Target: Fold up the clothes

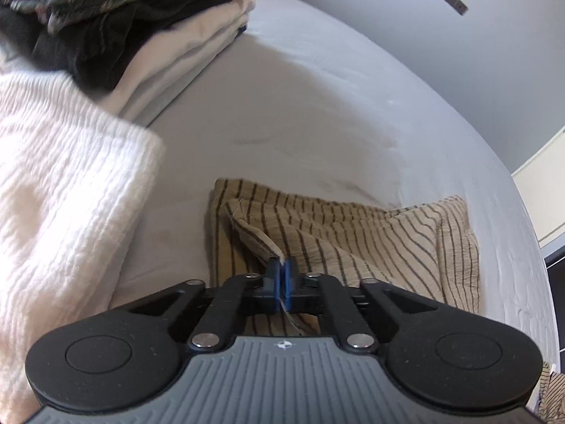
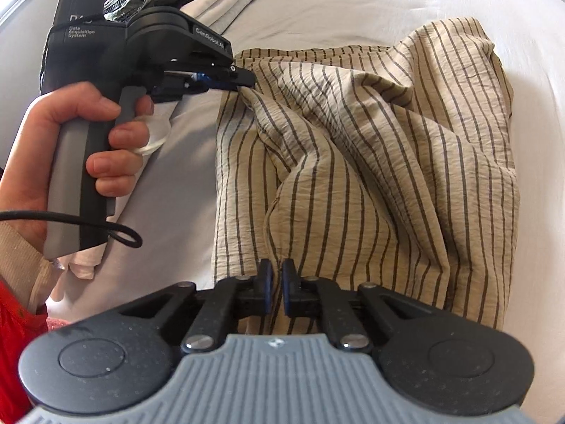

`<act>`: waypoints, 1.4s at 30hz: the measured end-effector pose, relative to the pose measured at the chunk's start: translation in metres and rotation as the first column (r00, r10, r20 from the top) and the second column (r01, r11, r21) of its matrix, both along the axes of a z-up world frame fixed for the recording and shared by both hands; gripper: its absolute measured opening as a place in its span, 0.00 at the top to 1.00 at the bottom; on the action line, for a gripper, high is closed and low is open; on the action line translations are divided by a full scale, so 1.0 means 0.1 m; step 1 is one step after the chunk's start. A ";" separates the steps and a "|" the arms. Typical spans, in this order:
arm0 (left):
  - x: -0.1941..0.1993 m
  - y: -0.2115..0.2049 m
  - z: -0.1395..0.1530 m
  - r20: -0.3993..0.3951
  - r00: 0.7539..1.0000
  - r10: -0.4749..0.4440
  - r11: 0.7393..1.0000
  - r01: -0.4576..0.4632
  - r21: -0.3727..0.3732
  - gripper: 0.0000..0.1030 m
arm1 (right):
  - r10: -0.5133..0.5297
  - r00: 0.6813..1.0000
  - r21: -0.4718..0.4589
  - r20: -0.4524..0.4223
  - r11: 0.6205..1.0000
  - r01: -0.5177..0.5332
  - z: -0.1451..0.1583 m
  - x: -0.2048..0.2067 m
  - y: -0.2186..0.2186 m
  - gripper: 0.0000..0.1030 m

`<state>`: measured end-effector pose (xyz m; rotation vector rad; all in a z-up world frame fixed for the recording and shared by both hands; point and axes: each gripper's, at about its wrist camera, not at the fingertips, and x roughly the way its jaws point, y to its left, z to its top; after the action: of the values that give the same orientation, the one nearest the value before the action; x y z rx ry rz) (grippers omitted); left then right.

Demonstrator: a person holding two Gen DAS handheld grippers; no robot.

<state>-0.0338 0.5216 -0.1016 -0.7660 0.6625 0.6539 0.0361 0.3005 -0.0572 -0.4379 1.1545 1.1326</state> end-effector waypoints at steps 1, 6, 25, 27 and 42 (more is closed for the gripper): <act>0.00 -0.02 0.05 0.015 1.000 -0.003 1.000 0.003 0.024 0.99 | 0.000 1.000 0.005 -0.005 1.000 0.000 0.02 0.00 0.00 0.96; -0.01 -0.11 0.32 0.041 0.999 -0.019 0.989 0.012 0.149 0.99 | -0.004 0.993 0.074 -0.121 0.997 0.013 0.21 0.10 -0.12 0.97; 0.10 -0.07 0.02 -0.194 0.981 -0.024 0.964 0.074 0.256 0.81 | 0.074 0.974 0.078 -0.213 0.995 -0.059 0.00 0.22 0.15 0.72; 0.09 -0.04 0.03 -0.171 0.985 -0.025 0.967 0.067 0.245 0.79 | 0.084 0.982 0.090 -0.169 0.994 -0.070 0.13 0.31 0.11 0.72; 0.12 0.12 -0.11 -0.149 0.989 0.005 0.980 0.025 0.198 0.79 | -0.268 0.962 0.126 0.056 0.957 0.260 0.40 2.15 0.12 0.69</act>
<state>-0.0222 0.5331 -0.1125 -0.5308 0.7245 0.7614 0.2509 0.3128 -0.0176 -0.2229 1.0419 0.9376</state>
